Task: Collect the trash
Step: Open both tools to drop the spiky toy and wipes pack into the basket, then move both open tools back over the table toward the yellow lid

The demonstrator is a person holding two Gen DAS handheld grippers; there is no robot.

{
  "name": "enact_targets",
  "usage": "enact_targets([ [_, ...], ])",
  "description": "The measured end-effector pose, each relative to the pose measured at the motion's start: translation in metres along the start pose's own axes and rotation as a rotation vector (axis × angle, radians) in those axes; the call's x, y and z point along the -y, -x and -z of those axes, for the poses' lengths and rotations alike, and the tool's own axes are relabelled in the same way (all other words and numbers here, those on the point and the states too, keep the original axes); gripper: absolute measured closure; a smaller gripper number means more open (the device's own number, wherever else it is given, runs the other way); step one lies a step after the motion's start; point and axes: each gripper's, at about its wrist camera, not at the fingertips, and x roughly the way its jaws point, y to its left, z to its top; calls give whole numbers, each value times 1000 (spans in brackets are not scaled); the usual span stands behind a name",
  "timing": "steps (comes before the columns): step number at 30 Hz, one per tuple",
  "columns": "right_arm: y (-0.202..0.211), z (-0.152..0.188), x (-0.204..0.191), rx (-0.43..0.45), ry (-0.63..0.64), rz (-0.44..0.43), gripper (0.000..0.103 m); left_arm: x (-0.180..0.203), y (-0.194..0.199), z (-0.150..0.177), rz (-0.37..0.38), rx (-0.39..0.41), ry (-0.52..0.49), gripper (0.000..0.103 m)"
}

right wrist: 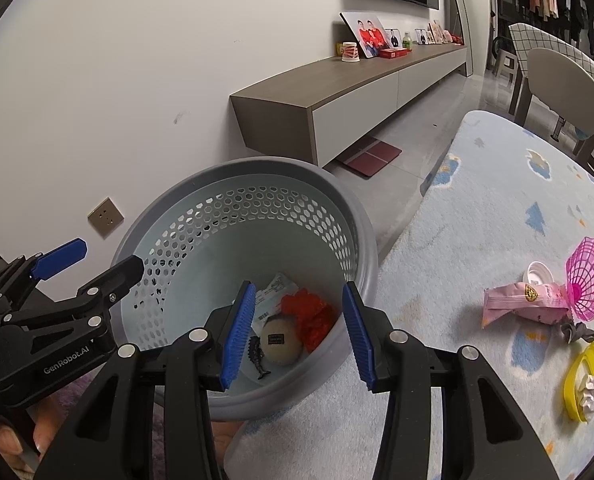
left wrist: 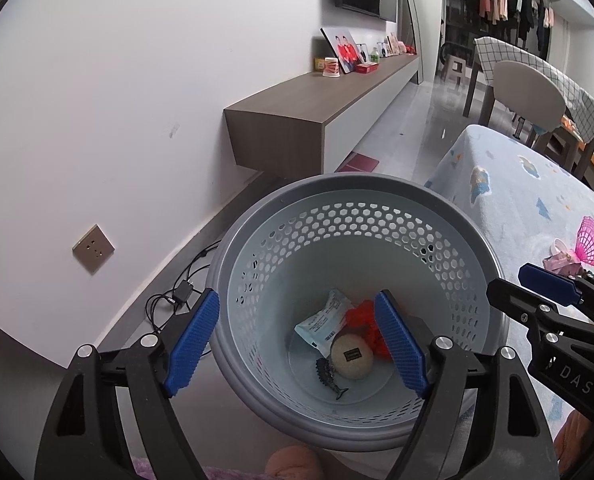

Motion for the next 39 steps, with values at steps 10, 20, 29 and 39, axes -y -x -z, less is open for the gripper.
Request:
enact_targets([
  [10, 17, 12, 5, 24, -32, 20, 54, 3, 6, 5, 10, 7, -4, 21],
  [20, 38, 27, 22, 41, -83, 65, 51, 11, 17, 11, 39, 22, -22, 21],
  [29, 59, 46, 47, 47, -139, 109, 50, 21, 24, 14, 61, 28, -38, 21],
  [39, 89, 75, 83, 66, -217, 178, 49, 59, 36, 20, 116, 42, -107, 21],
])
